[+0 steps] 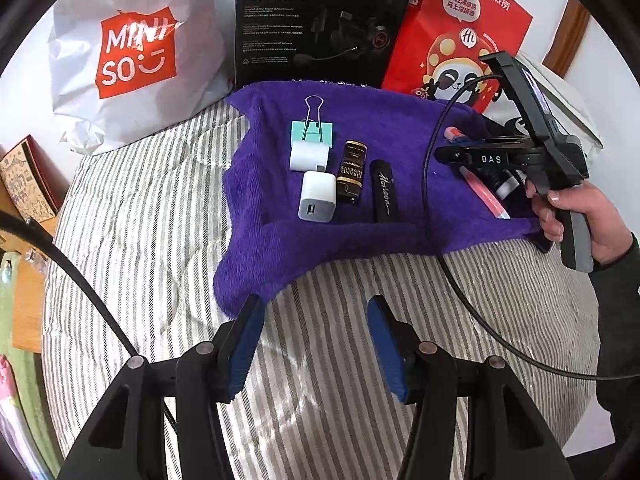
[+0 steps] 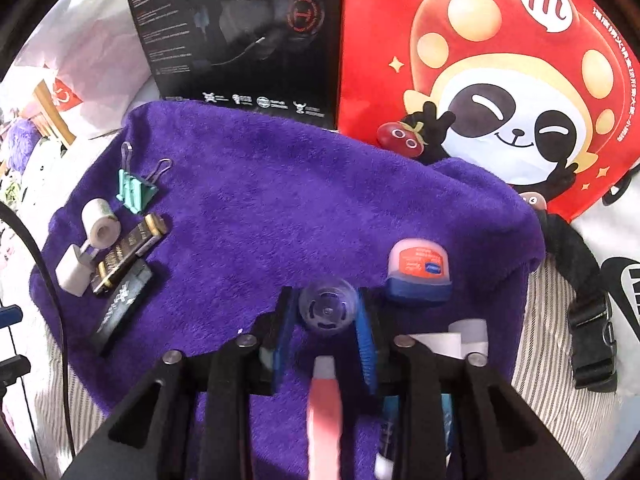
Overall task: Organize rigid objects
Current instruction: 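Open the right tool to set the clear cap beside the bottle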
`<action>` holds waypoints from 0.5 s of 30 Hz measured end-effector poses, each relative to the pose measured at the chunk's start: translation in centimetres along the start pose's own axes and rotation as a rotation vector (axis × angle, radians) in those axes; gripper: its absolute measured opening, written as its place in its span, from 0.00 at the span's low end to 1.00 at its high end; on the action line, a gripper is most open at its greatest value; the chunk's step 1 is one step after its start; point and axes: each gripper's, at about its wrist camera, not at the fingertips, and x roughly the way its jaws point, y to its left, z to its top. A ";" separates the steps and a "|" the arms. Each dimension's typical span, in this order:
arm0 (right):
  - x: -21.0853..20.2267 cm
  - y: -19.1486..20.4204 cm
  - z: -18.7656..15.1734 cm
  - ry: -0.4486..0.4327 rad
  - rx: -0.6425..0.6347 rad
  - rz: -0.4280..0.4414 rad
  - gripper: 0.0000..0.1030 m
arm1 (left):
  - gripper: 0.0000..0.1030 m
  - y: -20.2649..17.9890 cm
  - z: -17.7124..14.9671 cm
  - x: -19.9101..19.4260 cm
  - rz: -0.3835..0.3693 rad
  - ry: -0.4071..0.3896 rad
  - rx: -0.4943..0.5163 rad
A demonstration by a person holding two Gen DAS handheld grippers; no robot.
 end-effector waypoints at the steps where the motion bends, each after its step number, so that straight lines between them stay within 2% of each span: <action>1: -0.1 0.2 0.0 -0.002 0.000 0.002 0.39 | 0.50 0.0 -0.1 -0.2 0.008 -0.001 -0.001; 3: -0.3 0.6 -0.1 0.001 -0.003 -0.017 0.42 | 0.50 0.2 -0.5 -0.7 0.014 -0.005 -0.005; 5: -0.8 1.1 -0.2 -0.004 -0.010 -0.041 0.50 | 0.51 0.4 -0.7 -1.1 0.012 -0.006 -0.010; 7: -1.3 1.3 -0.3 -0.012 -0.012 -0.049 0.51 | 0.52 0.6 -1.2 -1.7 0.018 -0.011 -0.008; 9: -1.9 1.4 -0.5 -0.018 -0.009 -0.051 0.51 | 0.58 0.6 -1.5 -2.2 0.021 -0.014 -0.007; 12: -3.4 1.2 -1.1 -0.033 -0.004 -0.049 0.51 | 0.60 0.3 -1.9 -2.8 0.033 -0.020 -0.004; 15: -5.2 1.4 -2.0 -0.047 0.013 -0.046 0.54 | 0.66 -0.7 -2.2 -3.1 0.039 -0.022 -0.002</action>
